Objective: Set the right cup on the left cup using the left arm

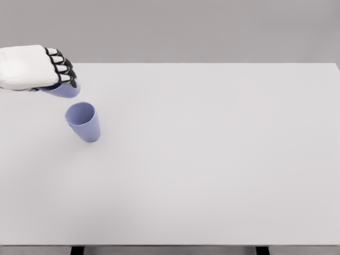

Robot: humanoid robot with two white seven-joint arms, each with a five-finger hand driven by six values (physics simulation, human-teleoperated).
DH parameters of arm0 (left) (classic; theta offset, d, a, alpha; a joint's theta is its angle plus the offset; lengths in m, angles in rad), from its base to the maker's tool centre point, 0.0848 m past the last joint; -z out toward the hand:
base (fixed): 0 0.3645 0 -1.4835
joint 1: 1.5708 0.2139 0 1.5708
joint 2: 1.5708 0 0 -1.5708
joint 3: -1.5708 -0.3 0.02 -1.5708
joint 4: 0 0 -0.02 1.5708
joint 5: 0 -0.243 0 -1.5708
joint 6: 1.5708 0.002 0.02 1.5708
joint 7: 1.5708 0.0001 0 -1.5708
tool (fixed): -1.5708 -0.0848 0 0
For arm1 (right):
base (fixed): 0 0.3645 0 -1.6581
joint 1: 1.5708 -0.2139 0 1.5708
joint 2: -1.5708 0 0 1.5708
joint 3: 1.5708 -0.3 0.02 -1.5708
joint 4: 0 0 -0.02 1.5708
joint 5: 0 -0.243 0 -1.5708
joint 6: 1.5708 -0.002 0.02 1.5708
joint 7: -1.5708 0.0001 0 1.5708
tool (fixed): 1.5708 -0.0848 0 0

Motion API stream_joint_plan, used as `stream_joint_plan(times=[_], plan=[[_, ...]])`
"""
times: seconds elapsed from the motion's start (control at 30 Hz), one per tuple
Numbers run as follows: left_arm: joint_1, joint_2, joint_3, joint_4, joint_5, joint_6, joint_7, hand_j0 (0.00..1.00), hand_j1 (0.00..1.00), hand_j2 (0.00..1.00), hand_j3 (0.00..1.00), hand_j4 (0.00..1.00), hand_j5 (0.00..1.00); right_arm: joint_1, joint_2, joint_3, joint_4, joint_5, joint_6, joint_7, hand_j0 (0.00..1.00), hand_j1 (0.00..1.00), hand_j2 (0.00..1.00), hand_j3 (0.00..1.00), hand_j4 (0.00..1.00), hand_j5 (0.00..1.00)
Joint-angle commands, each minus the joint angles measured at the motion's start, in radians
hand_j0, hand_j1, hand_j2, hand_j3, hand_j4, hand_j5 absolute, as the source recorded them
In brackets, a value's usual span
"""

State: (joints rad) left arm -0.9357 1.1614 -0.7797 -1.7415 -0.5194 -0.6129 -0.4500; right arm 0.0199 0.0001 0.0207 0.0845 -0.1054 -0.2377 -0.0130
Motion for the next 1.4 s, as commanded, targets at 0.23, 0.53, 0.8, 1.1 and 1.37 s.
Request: stream_joint_plan(times=[0.23, 0.53, 0.8, 1.1, 1.37], plan=[[0.014, 0.018, 0.03, -0.039, 0.018, 0.002, 0.001, 0.73, 0.73, 0.73, 0.73, 0.73, 0.73, 0.0, 0.0, -0.001, 0.0, 0.0, 0.0, 0.001, 1.0, 1.0, 1.0, 1.0, 1.0, 1.0], [0.049, 0.029, 0.028, -0.058, 0.03, 0.002, -0.001, 0.73, 0.73, 0.73, 0.73, 0.73, 0.73, 0.0, 0.0, -0.001, 0.0, 0.0, 0.0, 0.001, 1.0, 1.0, 1.0, 1.0, 1.0, 1.0], [0.08, 0.02, 0.028, -0.058, 0.03, 0.002, -0.001, 0.73, 0.73, 0.73, 0.73, 0.73, 0.73, 0.0, 0.0, -0.001, 0.0, 0.0, 0.0, 0.001, 1.0, 1.0, 1.0, 1.0, 1.0, 1.0], [0.106, 0.02, 0.025, -0.058, 0.03, 0.002, -0.001, 0.73, 0.73, 0.73, 0.73, 0.73, 0.73, 0.0, 0.0, -0.001, 0.0, 0.0, 0.0, -0.001, 1.0, 1.0, 1.0, 1.0, 1.0, 1.0], [0.112, 0.02, 0.025, -0.058, 0.03, 0.002, -0.001, 0.73, 0.73, 0.73, 0.73, 0.73, 0.73, 0.0, 0.0, 0.001, 0.0, 0.0, 0.0, -0.001, 1.0, 1.0, 1.0, 1.0, 1.0, 1.0]])
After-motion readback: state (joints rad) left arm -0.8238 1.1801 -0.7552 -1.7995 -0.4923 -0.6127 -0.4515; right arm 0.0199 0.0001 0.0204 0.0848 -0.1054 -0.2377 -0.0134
